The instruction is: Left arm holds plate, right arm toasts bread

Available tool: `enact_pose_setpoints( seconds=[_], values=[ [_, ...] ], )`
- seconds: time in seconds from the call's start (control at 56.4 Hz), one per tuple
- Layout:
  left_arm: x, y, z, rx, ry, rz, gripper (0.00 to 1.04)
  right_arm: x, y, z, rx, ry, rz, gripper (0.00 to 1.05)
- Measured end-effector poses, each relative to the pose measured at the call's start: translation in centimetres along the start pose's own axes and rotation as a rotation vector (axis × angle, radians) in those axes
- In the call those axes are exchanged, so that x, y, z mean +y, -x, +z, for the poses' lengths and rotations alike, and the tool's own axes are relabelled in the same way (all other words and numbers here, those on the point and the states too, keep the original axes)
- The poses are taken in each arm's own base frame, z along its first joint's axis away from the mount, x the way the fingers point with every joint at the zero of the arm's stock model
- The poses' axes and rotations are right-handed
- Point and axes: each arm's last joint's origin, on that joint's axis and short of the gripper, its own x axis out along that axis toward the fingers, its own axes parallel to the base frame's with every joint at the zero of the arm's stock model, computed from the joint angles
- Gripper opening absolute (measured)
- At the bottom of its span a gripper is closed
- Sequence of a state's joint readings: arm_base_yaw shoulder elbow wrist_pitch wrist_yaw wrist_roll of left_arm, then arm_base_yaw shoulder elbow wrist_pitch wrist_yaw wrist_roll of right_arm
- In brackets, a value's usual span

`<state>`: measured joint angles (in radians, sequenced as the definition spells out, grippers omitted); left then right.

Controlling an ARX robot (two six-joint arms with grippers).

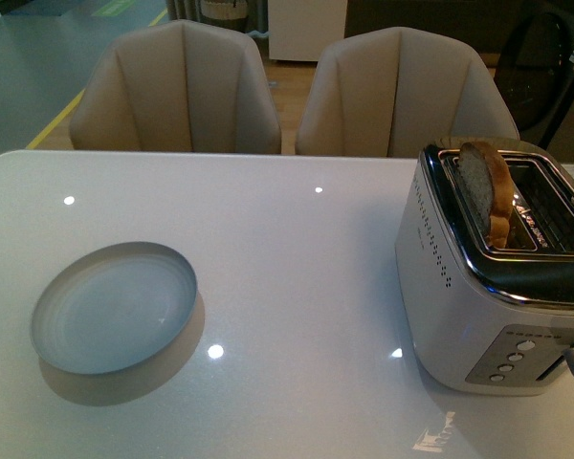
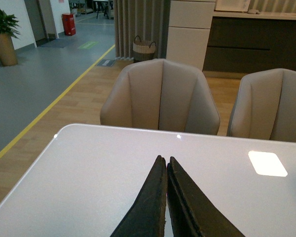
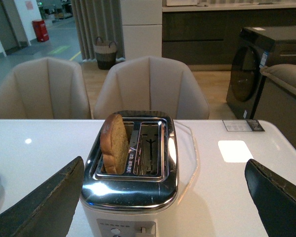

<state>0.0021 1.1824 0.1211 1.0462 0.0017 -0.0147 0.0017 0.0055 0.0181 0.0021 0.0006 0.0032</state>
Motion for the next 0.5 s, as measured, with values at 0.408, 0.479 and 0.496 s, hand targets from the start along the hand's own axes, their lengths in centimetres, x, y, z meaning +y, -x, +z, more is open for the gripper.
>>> enact_pose_setpoints(
  seconds=[0.408, 0.479, 0.496],
  values=[
    [0.0, 3.8, 0.1, -0.004, 0.0, 0.001, 0.03, 0.0, 0.0, 0.0, 0.0, 0.0, 0.0, 0.96],
    [0.0, 4.5, 0.1, -0.003, -0.001, 0.001, 0.03, 0.0, 0.0, 0.0, 0.0, 0.0, 0.0, 0.96],
    [0.0, 4.6, 0.1, -0.003, -0.001, 0.001, 0.03, 0.0, 0.0, 0.0, 0.0, 0.0, 0.0, 0.96]
  ],
)
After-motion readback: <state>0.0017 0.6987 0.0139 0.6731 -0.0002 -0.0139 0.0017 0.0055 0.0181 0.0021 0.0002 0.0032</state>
